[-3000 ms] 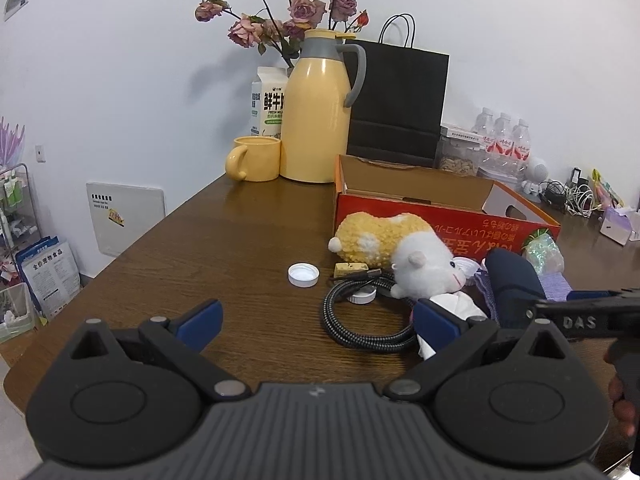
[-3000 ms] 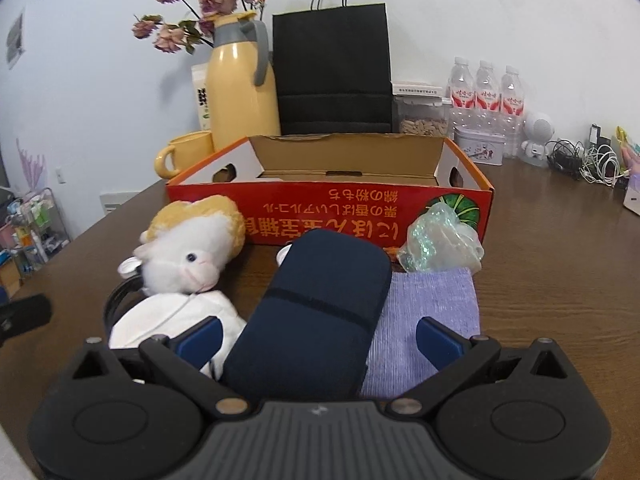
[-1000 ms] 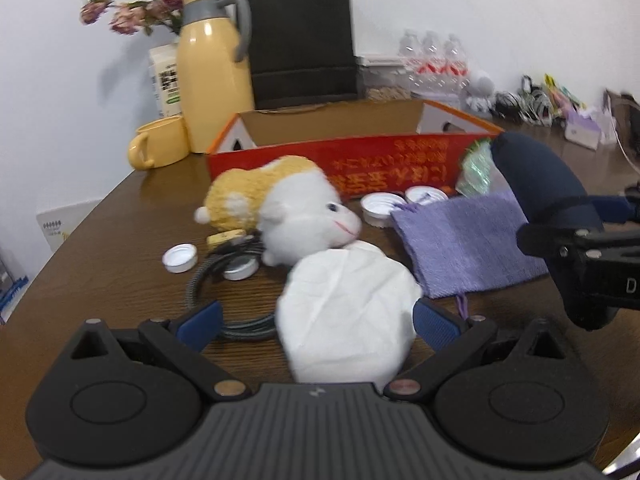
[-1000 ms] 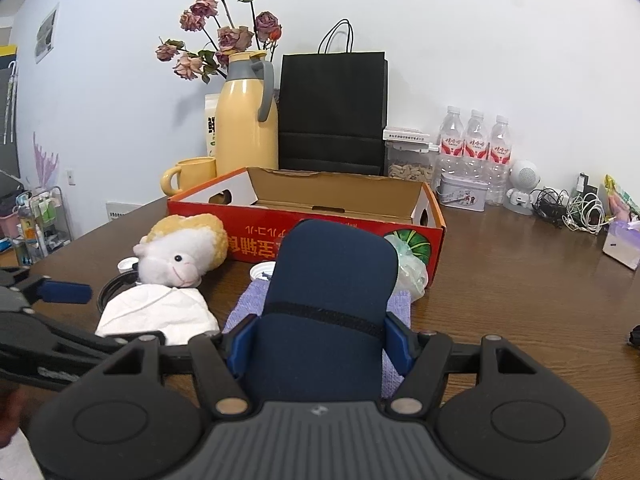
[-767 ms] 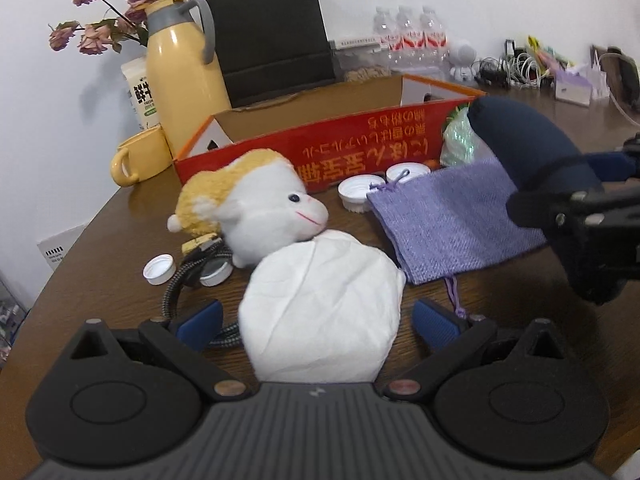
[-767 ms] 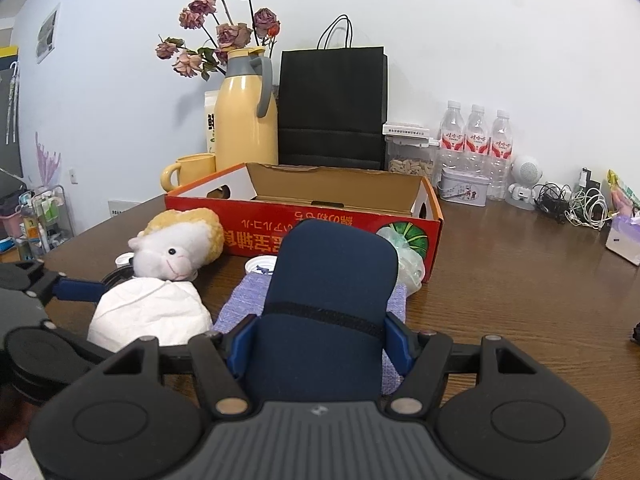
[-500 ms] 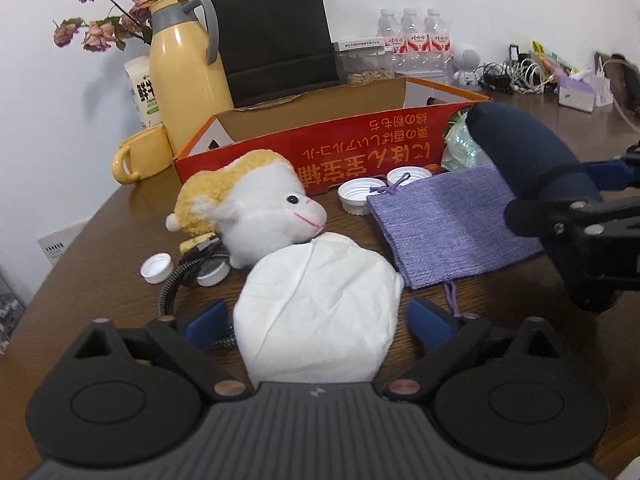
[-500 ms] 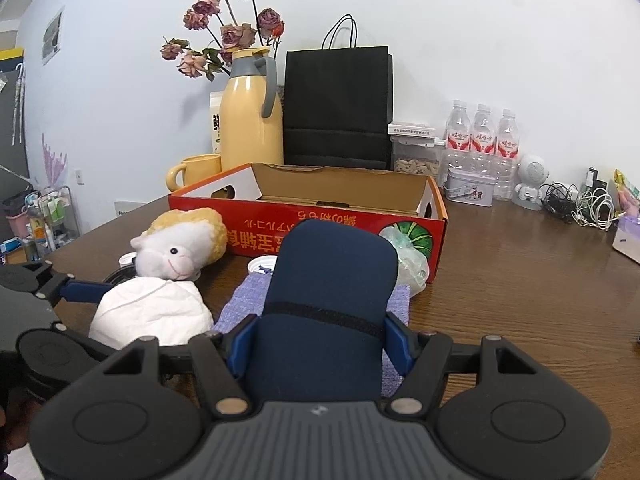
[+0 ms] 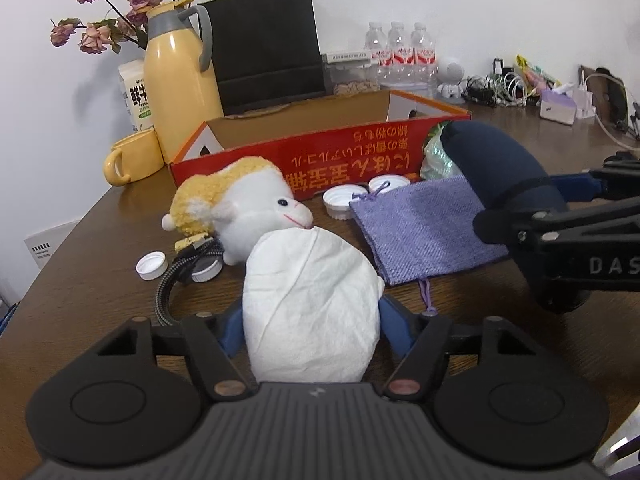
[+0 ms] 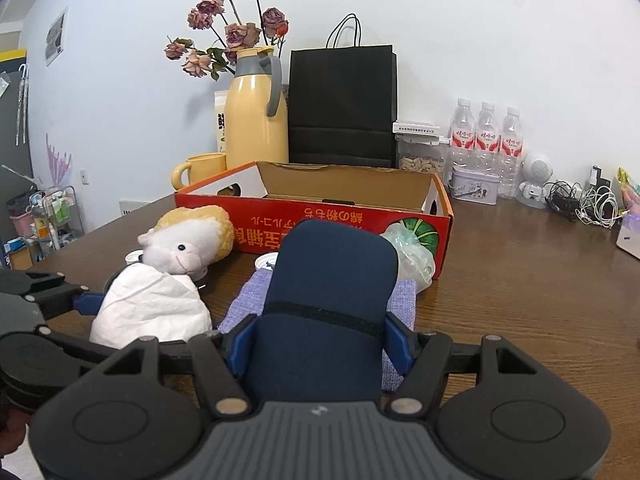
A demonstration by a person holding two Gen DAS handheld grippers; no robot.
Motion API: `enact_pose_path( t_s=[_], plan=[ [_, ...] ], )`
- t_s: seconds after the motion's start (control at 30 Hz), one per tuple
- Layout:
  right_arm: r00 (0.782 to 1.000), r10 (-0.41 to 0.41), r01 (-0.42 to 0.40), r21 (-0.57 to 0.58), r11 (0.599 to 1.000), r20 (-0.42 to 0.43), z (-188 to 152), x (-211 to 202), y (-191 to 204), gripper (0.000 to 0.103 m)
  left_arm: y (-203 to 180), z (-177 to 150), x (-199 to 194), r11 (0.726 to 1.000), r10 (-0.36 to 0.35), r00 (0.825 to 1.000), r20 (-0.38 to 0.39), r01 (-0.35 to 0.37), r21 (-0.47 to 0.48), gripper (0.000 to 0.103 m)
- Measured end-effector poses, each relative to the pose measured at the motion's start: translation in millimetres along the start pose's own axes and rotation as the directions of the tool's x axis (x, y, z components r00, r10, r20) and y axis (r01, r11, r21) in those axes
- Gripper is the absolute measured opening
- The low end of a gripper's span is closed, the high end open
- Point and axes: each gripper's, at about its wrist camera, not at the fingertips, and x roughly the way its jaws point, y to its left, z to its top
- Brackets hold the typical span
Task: Organize objects
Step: 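Carry cloth and case into the cardboard box and open both tools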
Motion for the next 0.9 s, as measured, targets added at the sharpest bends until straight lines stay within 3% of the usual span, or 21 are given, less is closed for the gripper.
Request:
enact_pose_path(
  t_s=[0.37, 0.9],
  plan=[
    [1.000, -0.011, 0.011, -0.030, 0.999, 0.013, 9, -4, 7, 0.064, 20, 16, -22, 0.997, -0.032, 0.996, 0.085, 0.038, -0.066, 0.069],
    [0.998, -0.021, 0.026, -0.084, 0.996, 0.057, 52, 23, 12, 0.064, 59, 93, -8, 0.971, -0.054, 0.981, 0.189, 0.096, -0.220, 0.069]
  ],
)
